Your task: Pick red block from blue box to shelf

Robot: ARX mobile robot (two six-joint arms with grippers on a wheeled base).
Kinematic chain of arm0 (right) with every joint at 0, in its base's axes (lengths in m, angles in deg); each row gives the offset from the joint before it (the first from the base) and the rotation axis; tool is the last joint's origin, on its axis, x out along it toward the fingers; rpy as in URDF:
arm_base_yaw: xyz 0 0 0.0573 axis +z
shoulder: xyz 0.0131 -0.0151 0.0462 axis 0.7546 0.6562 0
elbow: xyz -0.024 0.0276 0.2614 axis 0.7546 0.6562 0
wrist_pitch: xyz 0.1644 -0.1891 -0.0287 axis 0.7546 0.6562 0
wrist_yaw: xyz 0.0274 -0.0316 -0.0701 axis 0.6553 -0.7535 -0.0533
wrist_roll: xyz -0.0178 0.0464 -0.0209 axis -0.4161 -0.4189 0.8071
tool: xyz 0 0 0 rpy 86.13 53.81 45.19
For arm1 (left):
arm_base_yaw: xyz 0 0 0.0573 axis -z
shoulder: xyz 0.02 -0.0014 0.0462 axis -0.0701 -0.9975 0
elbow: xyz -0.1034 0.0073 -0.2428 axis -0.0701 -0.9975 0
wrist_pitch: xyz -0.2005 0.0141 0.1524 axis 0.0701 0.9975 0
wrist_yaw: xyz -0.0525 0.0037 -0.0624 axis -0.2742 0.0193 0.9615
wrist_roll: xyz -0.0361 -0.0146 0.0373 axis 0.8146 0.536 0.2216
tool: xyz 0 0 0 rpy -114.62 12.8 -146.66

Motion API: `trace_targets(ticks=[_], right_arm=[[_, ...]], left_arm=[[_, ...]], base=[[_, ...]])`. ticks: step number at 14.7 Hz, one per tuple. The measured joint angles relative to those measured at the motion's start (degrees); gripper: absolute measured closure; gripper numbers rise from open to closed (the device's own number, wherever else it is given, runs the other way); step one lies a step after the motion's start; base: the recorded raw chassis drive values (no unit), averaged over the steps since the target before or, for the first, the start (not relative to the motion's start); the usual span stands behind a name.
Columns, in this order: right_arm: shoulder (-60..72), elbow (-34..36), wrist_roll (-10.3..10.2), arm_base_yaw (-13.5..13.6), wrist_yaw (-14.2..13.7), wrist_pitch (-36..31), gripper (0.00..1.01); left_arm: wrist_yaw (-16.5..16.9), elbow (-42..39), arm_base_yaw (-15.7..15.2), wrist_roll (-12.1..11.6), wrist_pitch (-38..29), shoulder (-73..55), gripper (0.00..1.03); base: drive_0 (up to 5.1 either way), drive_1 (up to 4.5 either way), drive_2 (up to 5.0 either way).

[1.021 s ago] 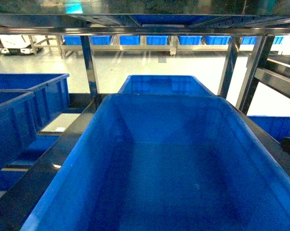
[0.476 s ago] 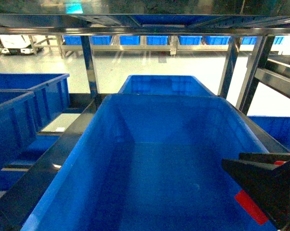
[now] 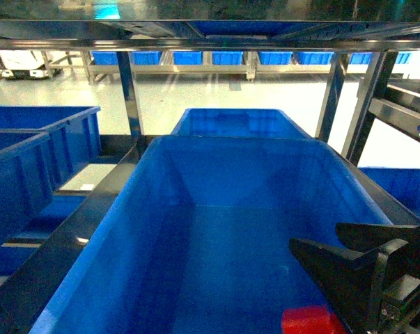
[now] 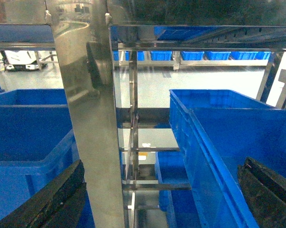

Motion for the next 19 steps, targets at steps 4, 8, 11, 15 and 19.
trace_targets(ticks=[4, 8, 11, 15, 19], right_arm=[[0.07, 1.86, -0.46, -2.08, -0.50, -2.25, 0.04], [-13.84, 10.01, -1.11, -19.76, 4.26, 5.25, 0.03], [-25.29, 15.61, 0.90, -35.85, 15.58, 12.09, 0.03], [-46.86, 17.57, 5.22, -45.55, 16.24, 27.43, 0.03], [-59.82, 17.64, 10.64, -32.44, -7.45, 18.21, 0.48]], left_arm=[[0.00, 0.00, 0.00, 0.02, 0.00, 0.00, 0.05], [0.00, 0.00, 0.00, 0.02, 0.00, 0.00, 0.05], [0.00, 0.00, 0.00, 0.02, 0.00, 0.00, 0.05], [-0.02, 0.00, 0.00, 0.00, 0.02, 0.00, 0.05], [-0.24, 0.00, -0.11, 0.02, -0.22, 0.00, 0.05]], base=[[0.0, 0.00, 0.0], [0.0, 0.00, 0.0], [0.0, 0.00, 0.0], [0.0, 0.00, 0.0], [0.0, 0.00, 0.0]])
